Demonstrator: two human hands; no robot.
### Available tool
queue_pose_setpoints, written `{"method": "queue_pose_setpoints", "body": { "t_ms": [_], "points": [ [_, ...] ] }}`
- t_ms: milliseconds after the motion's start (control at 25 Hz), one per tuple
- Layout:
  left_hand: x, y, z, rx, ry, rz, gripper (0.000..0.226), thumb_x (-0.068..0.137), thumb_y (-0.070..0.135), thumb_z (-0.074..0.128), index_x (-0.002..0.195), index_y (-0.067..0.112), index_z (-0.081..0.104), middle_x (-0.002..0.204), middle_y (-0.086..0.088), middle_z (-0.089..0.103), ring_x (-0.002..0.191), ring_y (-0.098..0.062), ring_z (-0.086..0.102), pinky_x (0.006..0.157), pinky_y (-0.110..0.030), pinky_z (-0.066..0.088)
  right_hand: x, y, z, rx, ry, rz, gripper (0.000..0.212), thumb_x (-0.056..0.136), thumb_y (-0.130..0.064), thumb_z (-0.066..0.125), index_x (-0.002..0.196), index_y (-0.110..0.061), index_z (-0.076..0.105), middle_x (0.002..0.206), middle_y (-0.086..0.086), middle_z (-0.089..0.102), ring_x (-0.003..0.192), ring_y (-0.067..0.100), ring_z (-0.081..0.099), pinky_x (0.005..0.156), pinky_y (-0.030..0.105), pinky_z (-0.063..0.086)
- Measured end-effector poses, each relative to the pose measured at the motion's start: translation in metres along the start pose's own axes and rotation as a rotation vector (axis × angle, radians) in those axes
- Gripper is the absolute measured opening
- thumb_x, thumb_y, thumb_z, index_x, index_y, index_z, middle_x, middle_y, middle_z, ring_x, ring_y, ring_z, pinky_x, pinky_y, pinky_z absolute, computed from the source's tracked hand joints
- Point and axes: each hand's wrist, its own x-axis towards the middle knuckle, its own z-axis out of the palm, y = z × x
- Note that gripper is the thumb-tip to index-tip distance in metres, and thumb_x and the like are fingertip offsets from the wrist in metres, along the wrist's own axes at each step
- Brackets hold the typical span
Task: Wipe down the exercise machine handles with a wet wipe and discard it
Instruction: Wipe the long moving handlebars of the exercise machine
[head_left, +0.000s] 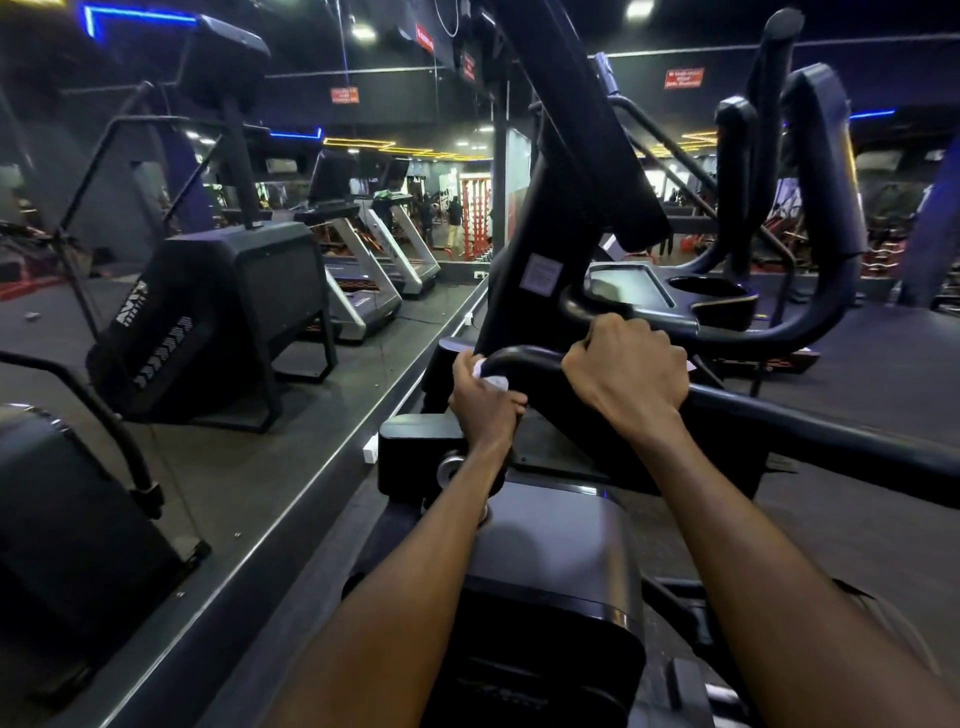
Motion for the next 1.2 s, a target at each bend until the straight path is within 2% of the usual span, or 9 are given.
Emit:
{"method": "queue_pose_setpoints", "body": {
  "t_ms": [160,280,360,480,640,720,920,1040,1200],
  "points": [
    [-0.011,0.023,0.005,0.179,-0.051,0.374,0.04,0.089,-0.002,0.035,0.122,0.009,0.055,0.101,-0.002,0.068,0.066,0.01,0.061,0.056,-0.013,0.049,0.0,-0.003,-0.001,0.034,0.009,0.024,0.031,0.079,-0.034,0.047,0.089,-0.013,0.068,0.092,0.015,0.07,0.083,0.039,0.065,0.065,0.038,0.033],
    [-0.023,0.025,0.001,0.245,-0.095,0.497,0.032,0.091,0.001,0.037,0.115,0.007,0.058,0.102,-0.005,0.069,0.083,-0.005,0.064,0.075,-0.026,0.052,-0.005,-0.003,-0.007,0.054,0.008,0.025,0.031,0.081,-0.032,0.045,0.089,-0.013,0.068,0.092,0.015,0.071,0.083,0.04,0.065,0.064,0.036,0.033],
    [-0.035,0.033,0.003,0.232,-0.189,0.584,0.029,0.093,0.012,0.041,0.116,0.005,0.057,0.101,0.003,0.069,0.087,0.001,0.062,0.075,-0.012,0.048,-0.009,-0.004,-0.013,0.077,0.016,0.018,0.028,0.082,-0.029,0.047,0.089,-0.013,0.069,0.089,0.014,0.071,0.081,0.039,0.066,0.062,0.034,0.033],
    [-0.042,0.045,0.009,0.156,-0.219,0.5,0.024,0.097,0.011,0.048,0.119,0.004,0.055,0.091,0.025,0.067,0.086,0.014,0.061,0.074,-0.005,0.044,-0.015,-0.003,-0.023,0.172,0.04,-0.033,0.024,0.085,-0.022,0.05,0.096,-0.011,0.068,0.094,0.014,0.069,0.085,0.039,0.066,0.064,0.034,0.035],
    [-0.058,0.061,0.01,0.029,-0.136,0.374,0.039,0.094,0.028,0.057,0.122,0.002,0.054,0.089,0.017,0.066,0.08,0.011,0.065,0.071,-0.008,0.047,-0.025,0.012,-0.03,0.462,0.009,-0.223,0.033,0.087,-0.014,0.044,0.111,-0.003,0.064,0.109,0.02,0.061,0.092,0.037,0.061,0.075,0.038,0.046],
    [-0.069,0.067,0.012,-0.013,-0.129,0.334,0.028,0.099,0.012,0.055,0.124,0.002,0.051,0.096,0.006,0.069,0.082,0.008,0.068,0.072,-0.009,0.049,-0.039,0.012,-0.028,0.647,-0.03,-0.244,0.031,0.095,-0.021,0.044,0.11,-0.003,0.064,0.107,0.019,0.062,0.092,0.033,0.06,0.077,0.032,0.043],
    [-0.111,0.073,0.011,0.05,-0.064,0.302,0.029,0.094,0.006,0.046,0.121,0.016,0.047,0.115,-0.009,0.067,0.106,-0.013,0.068,0.088,-0.023,0.051,-0.085,0.028,-0.019,1.398,-0.505,0.413,0.02,0.099,-0.015,0.047,0.095,-0.01,0.066,0.102,0.02,0.071,0.093,0.033,0.064,0.081,0.044,0.049],
    [-0.149,0.067,0.014,0.129,-0.116,0.252,0.03,0.099,-0.001,0.04,0.122,0.018,0.044,0.122,-0.008,0.068,0.107,-0.005,0.067,0.09,-0.024,0.053,-0.092,0.049,-0.028,1.955,-0.805,0.755,0.026,0.102,-0.01,0.049,0.121,-0.006,0.066,0.118,0.02,0.069,0.098,0.029,0.065,0.082,0.037,0.053],
    [-0.183,0.069,0.011,0.343,-0.178,0.181,0.035,0.098,0.0,0.046,0.125,0.022,0.043,0.129,-0.001,0.064,0.12,-0.014,0.061,0.107,-0.039,0.046,-0.106,0.072,-0.039,2.022,-0.848,0.877,0.027,0.093,0.002,0.059,0.12,0.002,0.065,0.11,0.024,0.067,0.092,0.029,0.064,0.075,0.034,0.053]
  ]
}}
